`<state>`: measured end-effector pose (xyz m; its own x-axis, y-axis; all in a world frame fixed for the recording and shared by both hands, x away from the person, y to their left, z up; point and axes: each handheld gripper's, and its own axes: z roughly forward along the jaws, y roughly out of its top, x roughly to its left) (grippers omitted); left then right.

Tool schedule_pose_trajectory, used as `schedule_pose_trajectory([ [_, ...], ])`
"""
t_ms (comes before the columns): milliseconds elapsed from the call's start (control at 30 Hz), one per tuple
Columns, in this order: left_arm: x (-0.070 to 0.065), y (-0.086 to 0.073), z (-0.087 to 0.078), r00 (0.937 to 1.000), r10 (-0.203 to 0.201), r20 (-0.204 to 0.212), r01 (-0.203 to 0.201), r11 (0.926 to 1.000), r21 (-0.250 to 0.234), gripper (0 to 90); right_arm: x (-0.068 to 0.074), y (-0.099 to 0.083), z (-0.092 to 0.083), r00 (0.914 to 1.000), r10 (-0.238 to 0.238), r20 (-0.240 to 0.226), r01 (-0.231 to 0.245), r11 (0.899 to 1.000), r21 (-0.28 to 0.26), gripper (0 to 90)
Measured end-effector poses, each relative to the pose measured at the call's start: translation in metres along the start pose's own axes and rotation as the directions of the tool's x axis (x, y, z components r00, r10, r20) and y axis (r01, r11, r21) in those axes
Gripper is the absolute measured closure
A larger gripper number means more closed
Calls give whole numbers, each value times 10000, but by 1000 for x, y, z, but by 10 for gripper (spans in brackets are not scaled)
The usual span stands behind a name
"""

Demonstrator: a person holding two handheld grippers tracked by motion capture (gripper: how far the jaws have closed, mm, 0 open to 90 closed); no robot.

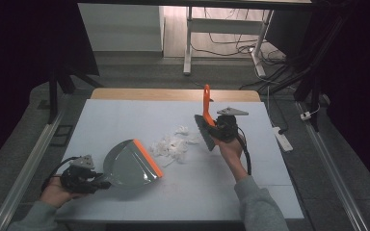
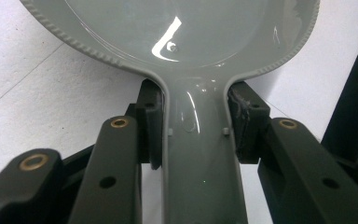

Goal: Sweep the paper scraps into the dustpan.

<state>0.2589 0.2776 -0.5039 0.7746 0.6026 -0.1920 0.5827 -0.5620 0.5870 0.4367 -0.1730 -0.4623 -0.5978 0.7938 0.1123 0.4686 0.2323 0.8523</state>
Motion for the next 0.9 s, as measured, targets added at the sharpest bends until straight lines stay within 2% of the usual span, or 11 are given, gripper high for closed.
schedule_pose_trajectory([
  [167, 3, 0, 0, 9999, -83, 104, 82, 9999, 91, 615, -5, 6, 12, 9993, 218, 301, -228, 9991, 356, 698],
  [567, 7, 1, 7, 9998, -67, 187, 62, 9995, 317, 615, -4, 17, 36, 9985, 15, 546, -59, 9967, 805, 697],
  [700, 7, 3, 11, 9997, -9, 248, -2, 9991, 430, 615, -7, 23, 50, 9972, -51, 746, -31, 9939, 1106, 698],
  [900, 8, 4, 14, 9994, 19, 353, -36, 9988, 494, 615, -7, 26, 60, 9976, -147, 678, 57, 9912, 1321, 697],
])
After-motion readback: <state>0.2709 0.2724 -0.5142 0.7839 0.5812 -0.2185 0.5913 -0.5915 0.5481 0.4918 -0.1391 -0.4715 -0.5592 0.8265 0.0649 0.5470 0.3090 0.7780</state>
